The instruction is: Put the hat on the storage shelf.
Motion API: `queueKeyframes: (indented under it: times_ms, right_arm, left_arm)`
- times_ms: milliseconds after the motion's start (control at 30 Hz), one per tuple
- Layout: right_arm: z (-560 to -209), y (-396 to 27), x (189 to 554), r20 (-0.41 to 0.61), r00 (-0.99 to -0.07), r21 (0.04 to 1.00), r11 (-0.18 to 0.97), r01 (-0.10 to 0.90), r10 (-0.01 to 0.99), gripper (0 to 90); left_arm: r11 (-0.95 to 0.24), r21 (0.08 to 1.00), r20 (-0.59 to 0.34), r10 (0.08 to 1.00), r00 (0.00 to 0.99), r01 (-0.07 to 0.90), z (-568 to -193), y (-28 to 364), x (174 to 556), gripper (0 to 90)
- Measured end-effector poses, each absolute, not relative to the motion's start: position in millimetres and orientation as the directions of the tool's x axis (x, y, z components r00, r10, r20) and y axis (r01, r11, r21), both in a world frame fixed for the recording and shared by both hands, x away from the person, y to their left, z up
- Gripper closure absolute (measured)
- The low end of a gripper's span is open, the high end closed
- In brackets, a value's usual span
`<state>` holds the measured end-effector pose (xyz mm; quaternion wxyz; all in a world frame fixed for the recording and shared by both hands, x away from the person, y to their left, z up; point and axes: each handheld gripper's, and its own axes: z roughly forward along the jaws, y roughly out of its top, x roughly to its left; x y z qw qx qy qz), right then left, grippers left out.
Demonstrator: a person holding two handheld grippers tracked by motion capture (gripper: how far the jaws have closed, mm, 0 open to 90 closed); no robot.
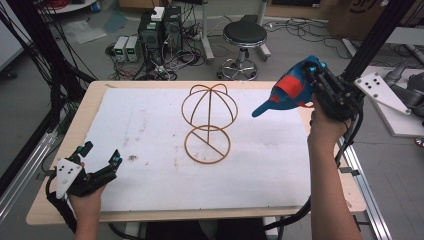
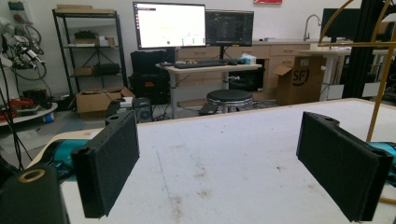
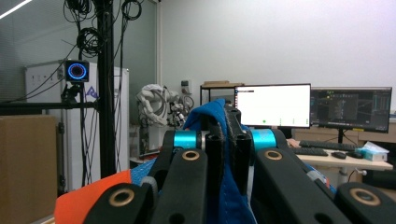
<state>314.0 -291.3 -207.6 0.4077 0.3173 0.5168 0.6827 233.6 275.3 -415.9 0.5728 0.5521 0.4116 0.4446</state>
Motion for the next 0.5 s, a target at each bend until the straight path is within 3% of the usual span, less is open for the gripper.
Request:
queueKeyframes:
  times_ms: [500]
  right_arm:
    - [-176.6, -246.0, 337.8, -0.068, -0.454, 0.963, -0.060, -0.262, 0.889, 88.9]
  left_arm:
    - [0.006, 0.998, 0.009, 0.969, 0.247, -0.057, -417.4, 285.8, 229.6, 13.4]
